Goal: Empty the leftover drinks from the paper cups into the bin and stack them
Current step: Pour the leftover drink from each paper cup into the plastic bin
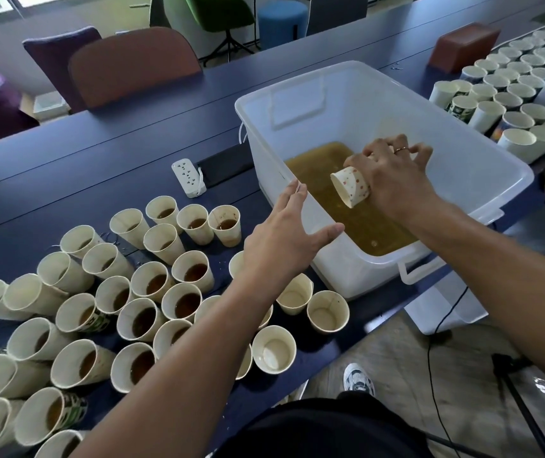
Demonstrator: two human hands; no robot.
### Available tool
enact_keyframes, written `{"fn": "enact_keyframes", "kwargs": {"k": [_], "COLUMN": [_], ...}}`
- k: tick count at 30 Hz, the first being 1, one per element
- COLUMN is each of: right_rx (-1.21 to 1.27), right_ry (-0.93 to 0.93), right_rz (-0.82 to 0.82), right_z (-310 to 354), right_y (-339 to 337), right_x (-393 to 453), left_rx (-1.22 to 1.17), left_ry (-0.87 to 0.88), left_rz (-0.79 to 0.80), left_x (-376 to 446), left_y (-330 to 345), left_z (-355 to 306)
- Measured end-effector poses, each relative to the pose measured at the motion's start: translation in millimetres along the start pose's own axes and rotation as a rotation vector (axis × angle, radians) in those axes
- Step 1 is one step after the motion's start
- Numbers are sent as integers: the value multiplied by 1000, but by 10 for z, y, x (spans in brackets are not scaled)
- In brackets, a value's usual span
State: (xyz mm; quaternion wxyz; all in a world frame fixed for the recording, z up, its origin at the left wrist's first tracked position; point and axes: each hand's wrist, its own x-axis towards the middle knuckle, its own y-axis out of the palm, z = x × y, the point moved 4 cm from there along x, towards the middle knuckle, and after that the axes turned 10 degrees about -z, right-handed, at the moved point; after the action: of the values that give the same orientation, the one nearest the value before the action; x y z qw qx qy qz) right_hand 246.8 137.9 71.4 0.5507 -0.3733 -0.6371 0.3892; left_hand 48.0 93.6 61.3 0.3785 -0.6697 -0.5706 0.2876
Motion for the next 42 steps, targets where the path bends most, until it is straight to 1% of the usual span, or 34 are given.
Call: {"fn": "enact_keyframes", "kwargs": {"k": [3, 5, 6, 7, 8, 9, 10, 11, 13, 15, 17, 21, 22, 24, 26, 27, 28, 30, 32, 34, 37, 40, 42], "right_rx": [60, 147, 201, 264, 326, 380, 420, 444, 473, 504, 527, 625, 635, 667, 749, 788, 820, 857, 859, 813, 714, 666, 645], "right_ry": [57, 112, 138, 161, 173, 174, 168, 157, 134, 97, 23, -109, -146, -204, -193, -159, -117, -55, -65, -105, -124, -55, 11], "right_rz": [4, -46, -79, -115, -153, -181, -194, -203, -210, -190, -149, -75, -28, 135, 268, 290, 285, 220, 163, 134, 40, -8, -6], "right_z": [-36, -14, 29, 89, 166, 256, 355, 454, 654, 870, 1122, 1578, 1683, 1857, 1976, 2024, 2061, 2126, 2181, 2220, 2220, 2161, 2118], "right_y": [16, -55, -116, -189, -269, -349, -431, -503, -622, -703, -750, -683, -638, -540, -443, -398, -353, -265, -174, -81, 55, 229, 356], "right_x": [1, 8, 16, 26, 33, 42, 56, 79, 143, 206, 234, 191, 175, 122, 62, 46, 32, 30, 48, 70, 133, 215, 257], "left_rx": [-4, -28, -79, -182, -339, -517, -670, -773, -842, -839, -829, -780, -751, -684, -633, -608, -586, -561, -541, -550, -600, -590, -587], "left_ry": [12, 19, 18, 10, -6, -37, -87, -132, -187, -214, -235, -257, -276, -338, -414, -445, -466, -486, -482, -477, -463, -453, -482], "left_rz": [1, 8, 17, 26, 22, -9, -75, -156, -285, -344, -377, -420, -433, -455, -481, -497, -510, -517, -511, -508, -502, -488, -482], "left_x": [-3, 9, 19, 35, 43, 42, 40, 39, 29, 5, -55, -273, -341, -471, -583, -630, -669, -720, -742, -748, -768, -838, -935], "left_y": [-12, -36, -65, -104, -171, -267, -382, -509, -744, -926, -1062, -1159, -1157, -1129, -1078, -1047, -1011, -937, -880, -834, -775, -704, -653], "left_z": [-11, 11, 34, 62, 83, 107, 147, 201, 311, 422, 568, 891, 991, 1195, 1399, 1487, 1556, 1651, 1680, 1673, 1651, 1704, 1759]}}
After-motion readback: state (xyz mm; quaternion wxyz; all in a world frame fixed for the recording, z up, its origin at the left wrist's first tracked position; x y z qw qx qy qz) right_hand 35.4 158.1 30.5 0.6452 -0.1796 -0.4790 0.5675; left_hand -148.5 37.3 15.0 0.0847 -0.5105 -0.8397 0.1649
